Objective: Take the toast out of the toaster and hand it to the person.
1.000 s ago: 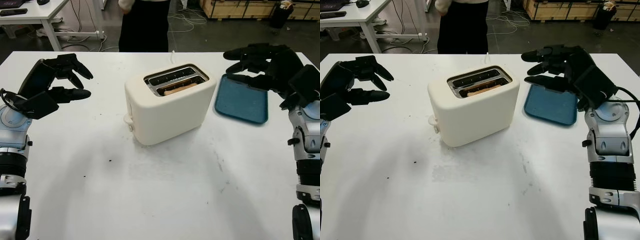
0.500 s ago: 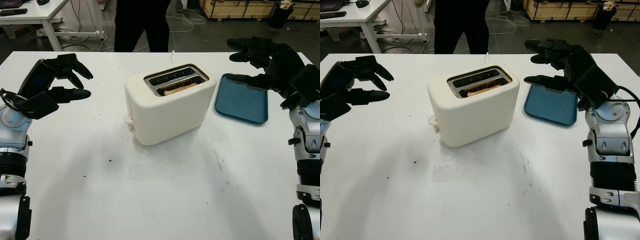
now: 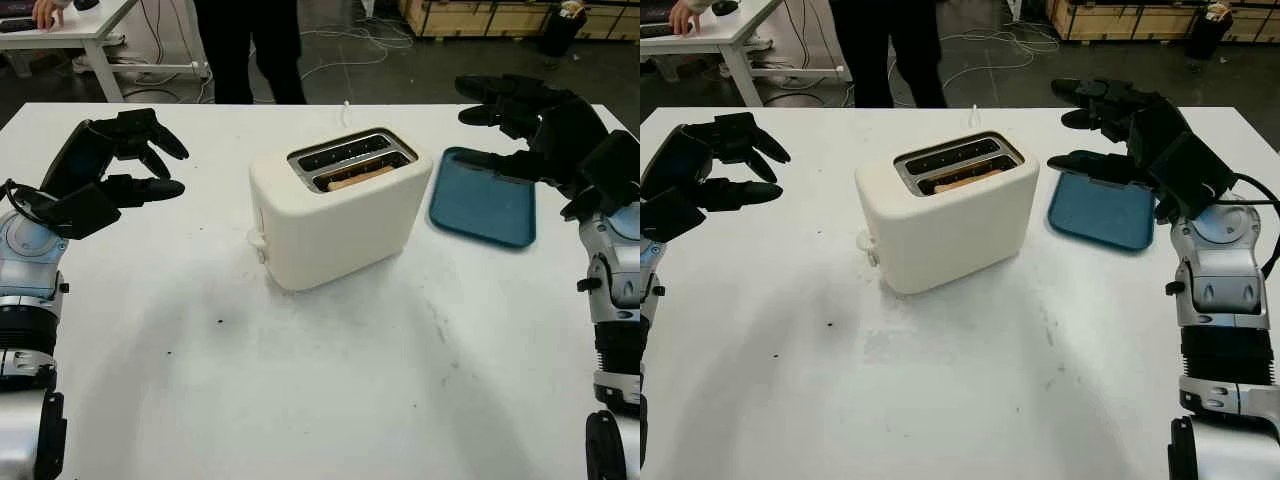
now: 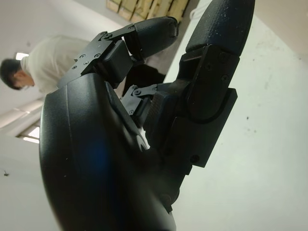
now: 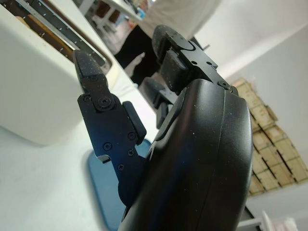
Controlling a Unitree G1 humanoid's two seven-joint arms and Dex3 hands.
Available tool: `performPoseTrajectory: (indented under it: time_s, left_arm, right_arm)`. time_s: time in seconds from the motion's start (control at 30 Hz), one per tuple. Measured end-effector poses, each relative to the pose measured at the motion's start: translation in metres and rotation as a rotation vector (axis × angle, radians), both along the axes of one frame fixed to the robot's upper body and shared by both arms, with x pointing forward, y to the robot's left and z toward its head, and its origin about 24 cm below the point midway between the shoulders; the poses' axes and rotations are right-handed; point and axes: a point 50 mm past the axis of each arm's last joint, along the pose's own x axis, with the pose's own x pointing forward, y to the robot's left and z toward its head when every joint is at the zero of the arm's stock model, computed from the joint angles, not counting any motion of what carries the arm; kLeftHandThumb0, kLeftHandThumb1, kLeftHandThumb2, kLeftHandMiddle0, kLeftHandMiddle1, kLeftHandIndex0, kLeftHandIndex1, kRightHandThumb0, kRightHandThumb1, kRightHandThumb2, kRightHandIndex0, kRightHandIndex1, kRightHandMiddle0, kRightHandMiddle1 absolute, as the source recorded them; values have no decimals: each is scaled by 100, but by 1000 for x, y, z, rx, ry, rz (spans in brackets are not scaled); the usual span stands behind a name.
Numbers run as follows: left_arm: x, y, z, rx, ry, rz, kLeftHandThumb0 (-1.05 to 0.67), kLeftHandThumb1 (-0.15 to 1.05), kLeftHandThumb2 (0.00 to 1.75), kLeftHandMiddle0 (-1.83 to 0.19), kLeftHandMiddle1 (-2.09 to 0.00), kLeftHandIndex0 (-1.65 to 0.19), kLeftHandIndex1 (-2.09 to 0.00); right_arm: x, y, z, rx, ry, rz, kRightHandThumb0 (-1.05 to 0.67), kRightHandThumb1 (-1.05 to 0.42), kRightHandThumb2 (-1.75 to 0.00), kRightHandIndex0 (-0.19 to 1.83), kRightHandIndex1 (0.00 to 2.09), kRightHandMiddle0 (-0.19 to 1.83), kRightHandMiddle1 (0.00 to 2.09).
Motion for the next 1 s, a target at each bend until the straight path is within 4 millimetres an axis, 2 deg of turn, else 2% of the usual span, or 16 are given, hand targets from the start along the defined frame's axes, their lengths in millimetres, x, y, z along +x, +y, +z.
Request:
performPoseTrajectory:
  time_s: [0.37,0.67,1.0]
  left_arm:
    - [0,1,-1,-11,-6,12,-105,90,0,-73,-127,-60,-115]
    - [0,1,-1,-10,-7,12,-105,91,0,-72,-128,-58,-116]
    - [0,1,-1,-9,-10,10,-105,92,0,-72,-129,-58,-116]
  right_arm:
    - [0,0,1,1,5,-1,-28,-73,0,13,85,56,0]
    - [-1,1,2,-4,-6,1,-35,-73,0,12,88,56,1]
    - [0,0,0,-9,-6,3,-33,-73,0,12,90,57,1]
